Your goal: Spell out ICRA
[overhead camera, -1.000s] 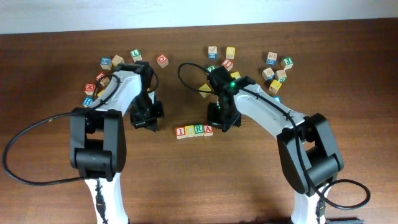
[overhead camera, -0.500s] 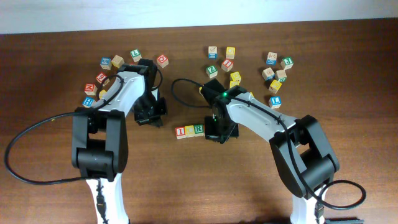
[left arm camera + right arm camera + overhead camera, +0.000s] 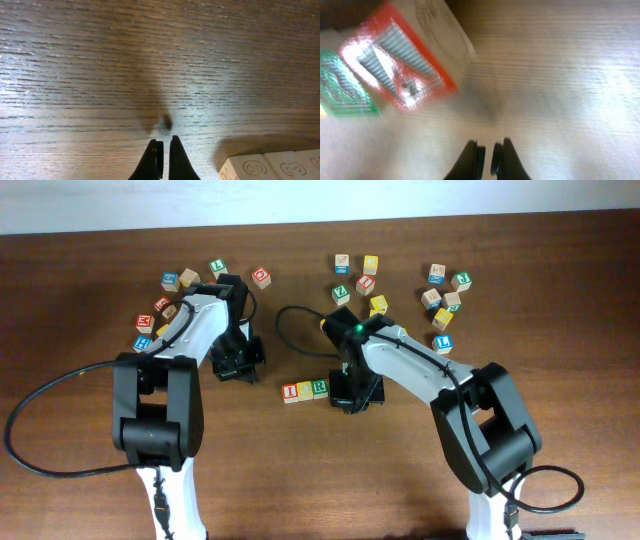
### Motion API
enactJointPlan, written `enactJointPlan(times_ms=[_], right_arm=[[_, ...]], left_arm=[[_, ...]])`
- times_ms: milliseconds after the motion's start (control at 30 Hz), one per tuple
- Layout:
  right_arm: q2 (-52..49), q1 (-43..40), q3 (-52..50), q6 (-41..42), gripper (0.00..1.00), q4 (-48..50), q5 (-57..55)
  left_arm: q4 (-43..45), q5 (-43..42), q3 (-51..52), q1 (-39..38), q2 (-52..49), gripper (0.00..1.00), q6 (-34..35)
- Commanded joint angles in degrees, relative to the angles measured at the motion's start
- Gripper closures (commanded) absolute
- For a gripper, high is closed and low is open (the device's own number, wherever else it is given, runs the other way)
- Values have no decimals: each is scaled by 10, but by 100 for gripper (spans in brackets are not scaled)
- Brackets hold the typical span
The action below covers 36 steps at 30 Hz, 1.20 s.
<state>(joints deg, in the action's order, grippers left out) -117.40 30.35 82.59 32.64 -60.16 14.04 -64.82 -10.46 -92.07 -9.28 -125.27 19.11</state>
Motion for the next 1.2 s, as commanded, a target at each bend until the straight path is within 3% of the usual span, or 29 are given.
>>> enactJointPlan(times_ms=[0, 200, 367, 667, 1167], right_arm=[[5, -10, 58, -5, 96, -45, -56], [-11, -68, 67, -87, 96, 22, -55], [-43, -59, 63, -87, 96, 56, 4], [-49, -30, 61, -86, 96, 71, 8], [-49, -26, 61, -51, 96, 49, 38]], left_arm=[[-5, 4, 3, 3, -4, 100, 6], [-59, -5, 3, -2, -4, 100, -23], [-77, -9, 21, -23, -4, 100, -25], [-23, -80, 59, -39, -4, 100, -30], [37, -78, 59, -76, -4, 100, -60]])
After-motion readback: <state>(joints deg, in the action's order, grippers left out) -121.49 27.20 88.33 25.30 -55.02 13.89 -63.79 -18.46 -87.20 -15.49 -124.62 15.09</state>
